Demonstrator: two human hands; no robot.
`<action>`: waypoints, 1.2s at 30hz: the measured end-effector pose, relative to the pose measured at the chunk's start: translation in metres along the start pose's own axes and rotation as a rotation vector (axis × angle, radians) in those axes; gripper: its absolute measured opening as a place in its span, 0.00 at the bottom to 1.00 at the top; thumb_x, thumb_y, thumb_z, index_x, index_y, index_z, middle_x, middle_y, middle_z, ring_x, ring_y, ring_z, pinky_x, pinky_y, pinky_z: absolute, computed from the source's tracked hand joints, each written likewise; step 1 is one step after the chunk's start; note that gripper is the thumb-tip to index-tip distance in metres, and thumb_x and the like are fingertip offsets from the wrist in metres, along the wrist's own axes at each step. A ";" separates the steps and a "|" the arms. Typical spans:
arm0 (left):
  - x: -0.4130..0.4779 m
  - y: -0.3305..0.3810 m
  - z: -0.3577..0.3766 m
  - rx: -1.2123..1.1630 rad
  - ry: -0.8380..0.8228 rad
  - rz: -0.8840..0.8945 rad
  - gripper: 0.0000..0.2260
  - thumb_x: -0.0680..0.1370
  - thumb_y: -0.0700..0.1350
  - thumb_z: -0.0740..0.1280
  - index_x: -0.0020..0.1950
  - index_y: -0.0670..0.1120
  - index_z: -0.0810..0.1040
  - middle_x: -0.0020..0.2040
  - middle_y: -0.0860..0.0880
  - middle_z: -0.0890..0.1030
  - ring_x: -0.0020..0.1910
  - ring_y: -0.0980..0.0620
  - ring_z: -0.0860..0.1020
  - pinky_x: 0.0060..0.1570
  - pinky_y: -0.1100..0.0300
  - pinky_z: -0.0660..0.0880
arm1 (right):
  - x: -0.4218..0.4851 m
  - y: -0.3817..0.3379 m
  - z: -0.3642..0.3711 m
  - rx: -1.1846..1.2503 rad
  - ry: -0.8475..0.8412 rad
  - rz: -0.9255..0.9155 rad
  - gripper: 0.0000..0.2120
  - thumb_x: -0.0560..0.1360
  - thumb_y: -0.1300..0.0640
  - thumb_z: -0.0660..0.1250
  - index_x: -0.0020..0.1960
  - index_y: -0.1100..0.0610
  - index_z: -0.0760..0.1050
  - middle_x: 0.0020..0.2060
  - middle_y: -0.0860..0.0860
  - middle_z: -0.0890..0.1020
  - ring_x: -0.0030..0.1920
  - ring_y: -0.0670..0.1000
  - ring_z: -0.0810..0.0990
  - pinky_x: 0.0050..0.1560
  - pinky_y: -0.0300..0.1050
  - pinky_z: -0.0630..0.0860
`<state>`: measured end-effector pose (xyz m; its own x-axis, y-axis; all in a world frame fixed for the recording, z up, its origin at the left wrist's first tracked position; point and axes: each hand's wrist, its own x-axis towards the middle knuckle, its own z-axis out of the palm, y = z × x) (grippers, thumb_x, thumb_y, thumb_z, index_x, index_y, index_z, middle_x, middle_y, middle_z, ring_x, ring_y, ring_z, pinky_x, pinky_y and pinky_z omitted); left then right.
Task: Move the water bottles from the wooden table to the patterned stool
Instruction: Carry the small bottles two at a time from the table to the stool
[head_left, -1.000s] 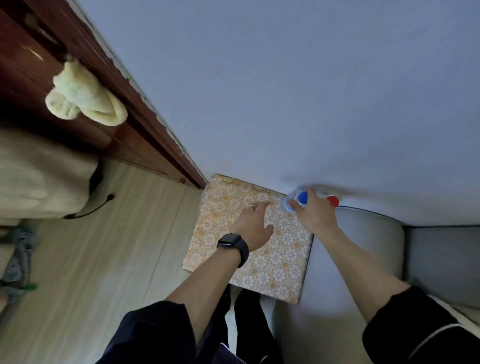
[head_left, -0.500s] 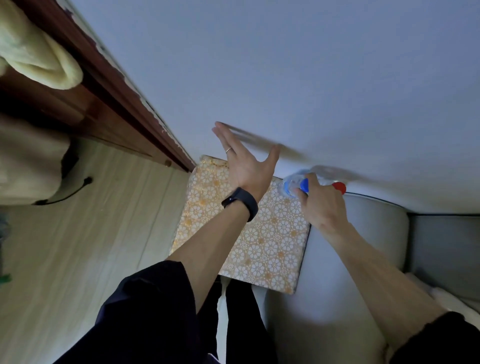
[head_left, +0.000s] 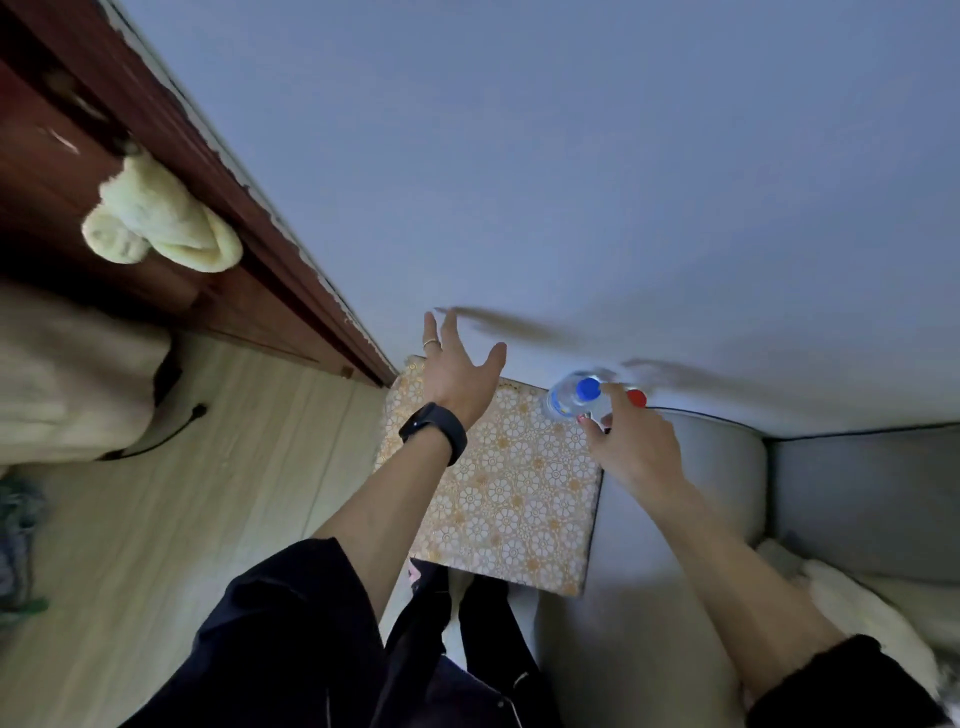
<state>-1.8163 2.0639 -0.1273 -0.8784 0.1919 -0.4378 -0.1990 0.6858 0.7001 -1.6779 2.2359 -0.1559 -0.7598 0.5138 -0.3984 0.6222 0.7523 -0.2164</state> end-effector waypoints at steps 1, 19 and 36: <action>-0.008 0.004 -0.010 0.009 -0.021 -0.006 0.35 0.79 0.56 0.66 0.81 0.49 0.52 0.82 0.50 0.45 0.73 0.47 0.68 0.53 0.59 0.71 | -0.013 -0.003 -0.008 0.027 -0.019 0.009 0.21 0.78 0.45 0.62 0.69 0.47 0.65 0.48 0.51 0.82 0.48 0.58 0.82 0.46 0.49 0.76; -0.220 -0.109 -0.193 0.275 0.358 -0.057 0.22 0.79 0.52 0.65 0.73 0.54 0.69 0.72 0.49 0.72 0.69 0.44 0.70 0.69 0.48 0.67 | -0.165 -0.181 -0.083 0.225 -0.013 -0.823 0.13 0.78 0.46 0.65 0.60 0.47 0.81 0.60 0.44 0.79 0.65 0.49 0.70 0.64 0.41 0.67; -0.683 -0.354 -0.374 0.307 1.286 -0.848 0.20 0.77 0.57 0.65 0.69 0.58 0.74 0.66 0.54 0.77 0.72 0.48 0.69 0.69 0.43 0.65 | -0.582 -0.506 0.017 0.075 -0.339 -1.984 0.17 0.75 0.39 0.64 0.61 0.42 0.78 0.63 0.44 0.78 0.69 0.51 0.69 0.70 0.50 0.67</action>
<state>-1.3083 1.4278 0.1351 -0.3600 -0.9018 0.2391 -0.8551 0.4214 0.3019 -1.5471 1.5495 0.1700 -0.2163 -0.9367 0.2752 -0.8599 0.0492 -0.5082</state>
